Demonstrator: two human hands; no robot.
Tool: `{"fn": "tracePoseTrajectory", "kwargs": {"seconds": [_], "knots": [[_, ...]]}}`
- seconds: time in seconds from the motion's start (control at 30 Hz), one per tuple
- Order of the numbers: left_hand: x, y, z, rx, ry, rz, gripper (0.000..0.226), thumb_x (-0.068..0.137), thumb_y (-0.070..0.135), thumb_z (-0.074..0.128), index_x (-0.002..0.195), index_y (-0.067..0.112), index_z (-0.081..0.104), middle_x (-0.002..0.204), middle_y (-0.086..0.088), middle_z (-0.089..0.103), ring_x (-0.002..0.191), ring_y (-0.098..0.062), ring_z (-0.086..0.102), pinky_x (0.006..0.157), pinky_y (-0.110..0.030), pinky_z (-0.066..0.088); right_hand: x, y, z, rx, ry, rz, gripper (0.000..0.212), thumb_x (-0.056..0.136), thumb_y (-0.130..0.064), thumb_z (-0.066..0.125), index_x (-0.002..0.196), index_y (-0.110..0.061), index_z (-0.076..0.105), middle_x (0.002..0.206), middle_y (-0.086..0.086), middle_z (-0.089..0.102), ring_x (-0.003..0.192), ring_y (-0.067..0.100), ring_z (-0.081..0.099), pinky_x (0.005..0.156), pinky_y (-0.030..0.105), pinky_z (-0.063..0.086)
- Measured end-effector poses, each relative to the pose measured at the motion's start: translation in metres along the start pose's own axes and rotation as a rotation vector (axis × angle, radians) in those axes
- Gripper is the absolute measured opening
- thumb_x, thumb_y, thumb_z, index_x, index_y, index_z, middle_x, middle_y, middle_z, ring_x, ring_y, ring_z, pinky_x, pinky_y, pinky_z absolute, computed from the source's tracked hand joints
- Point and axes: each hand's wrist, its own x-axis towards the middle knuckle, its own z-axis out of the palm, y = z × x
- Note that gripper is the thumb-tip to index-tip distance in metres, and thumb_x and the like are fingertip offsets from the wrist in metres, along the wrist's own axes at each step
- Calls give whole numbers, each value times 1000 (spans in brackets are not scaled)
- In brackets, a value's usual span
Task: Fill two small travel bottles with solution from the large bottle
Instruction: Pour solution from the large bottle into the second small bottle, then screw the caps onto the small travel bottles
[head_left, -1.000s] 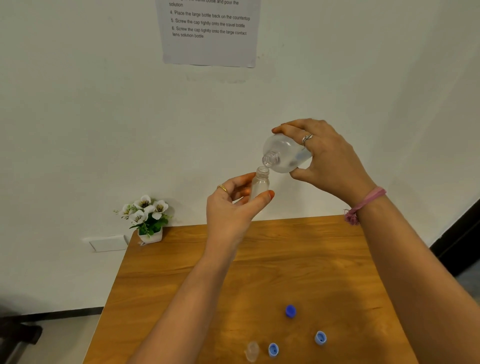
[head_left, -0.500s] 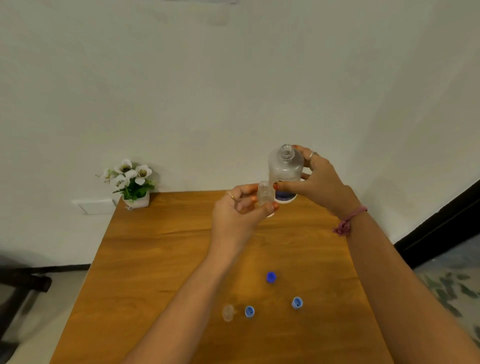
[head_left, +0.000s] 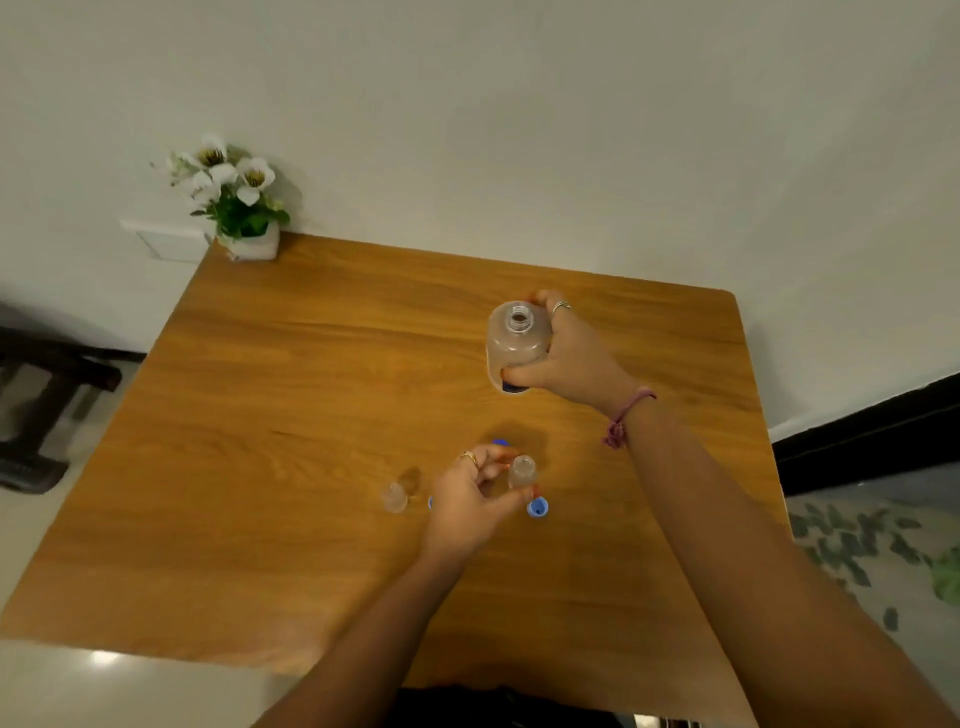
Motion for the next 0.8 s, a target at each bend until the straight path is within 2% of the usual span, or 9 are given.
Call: {"fn": "tracePoseTrajectory", "kwargs": {"seconds": [0.1,0.17,0.3,0.4,0.6,0.73,0.8], "knots": [[1,-25,5,103,66,-10,42,68,16,86,89,37,56,103,1,68,100,-12,64,88,-30,53,5,7,20,-14,-91,-41,83,59,-19,86,126,-18,36,104,-10,52,87,4,56,67,6,46],[0,-38,6,149,114,-13,42,70,18,85,88,38,54,104,1,67,101,-13,63,89,-31,53,7,9,31,-16,-150,-57,83,57,-18,86,125,-19,37,102,-12,53,85,0,55,65,3,44],[-2,-56,5,144,149,-49,37,73,13,83,98,23,58,106,-3,66,102,-15,63,93,-38,53,11,14,54,-36,-238,-94,77,56,-18,86,120,-17,43,110,-5,55,94,9,57,75,17,47],[-3,-63,4,158,152,-38,39,73,10,81,97,26,56,103,-2,65,100,-15,63,92,-37,53,12,18,68,-69,-285,-122,80,57,-19,86,124,-12,43,116,0,52,101,12,53,79,18,40],[-2,-73,1,215,150,-15,38,75,10,80,99,26,55,103,3,63,99,-11,62,88,-26,53,11,28,80,-81,-362,-121,79,60,-18,84,125,-12,41,122,2,49,107,13,51,88,20,40],[0,-75,-1,238,136,-21,37,76,12,79,98,28,55,104,4,62,97,-5,60,80,-9,47,8,34,86,-96,-382,-96,82,63,-18,83,130,-10,37,125,0,45,112,12,47,89,17,34],[0,-76,-1,246,127,-15,38,76,12,79,100,28,54,103,5,61,96,-4,59,78,-6,46,7,36,87,-91,-375,-78,85,63,-19,83,132,-11,35,125,0,45,114,13,47,91,18,35]]}}
